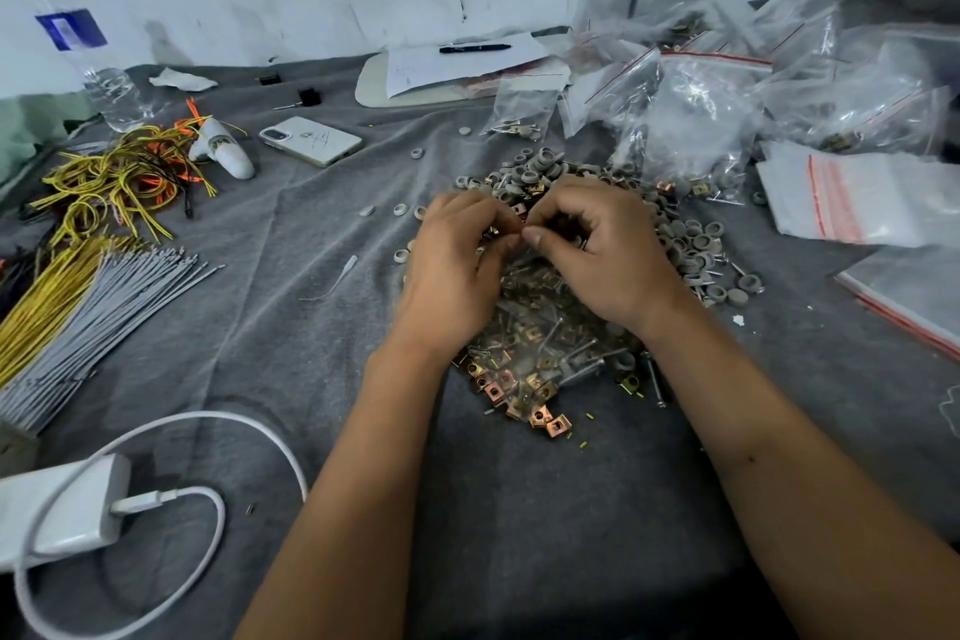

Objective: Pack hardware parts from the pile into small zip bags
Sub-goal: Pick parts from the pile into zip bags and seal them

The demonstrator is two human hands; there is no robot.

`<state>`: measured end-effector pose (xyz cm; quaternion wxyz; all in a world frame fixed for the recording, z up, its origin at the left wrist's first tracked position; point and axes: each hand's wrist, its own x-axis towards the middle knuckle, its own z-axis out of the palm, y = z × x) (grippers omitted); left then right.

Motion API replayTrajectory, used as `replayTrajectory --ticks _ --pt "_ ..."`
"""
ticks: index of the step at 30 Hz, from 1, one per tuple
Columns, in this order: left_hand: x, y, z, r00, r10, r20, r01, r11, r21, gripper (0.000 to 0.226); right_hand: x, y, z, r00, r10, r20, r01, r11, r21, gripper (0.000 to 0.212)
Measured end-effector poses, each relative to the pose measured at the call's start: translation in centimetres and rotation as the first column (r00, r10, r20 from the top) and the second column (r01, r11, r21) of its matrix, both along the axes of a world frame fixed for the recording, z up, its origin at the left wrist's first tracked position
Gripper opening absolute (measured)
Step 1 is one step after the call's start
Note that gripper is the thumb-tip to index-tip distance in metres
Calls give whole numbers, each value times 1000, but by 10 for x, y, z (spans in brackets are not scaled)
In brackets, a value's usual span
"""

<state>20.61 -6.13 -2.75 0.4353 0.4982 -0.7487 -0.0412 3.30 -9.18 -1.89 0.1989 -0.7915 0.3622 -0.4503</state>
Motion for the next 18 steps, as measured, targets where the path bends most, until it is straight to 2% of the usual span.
replayTrajectory --ticks 5,10,15,18 --pt "4 -1 1 994 75 -79 -69 995 73 6 -1 -2 0 996 -53 71 54 998 -17 5" --pt "3 0 4 996 59 -73 -56 997 45 4 1 -3 -3 996 -52 73 50 999 17 7" --pt "8 0 3 994 85 -73 -78 993 93 9 -3 -3 -2 995 -46 94 41 998 53 9" --pt "10 -1 1 993 98 -65 -90 990 111 4 -5 -5 -2 990 -80 116 72 995 70 3"
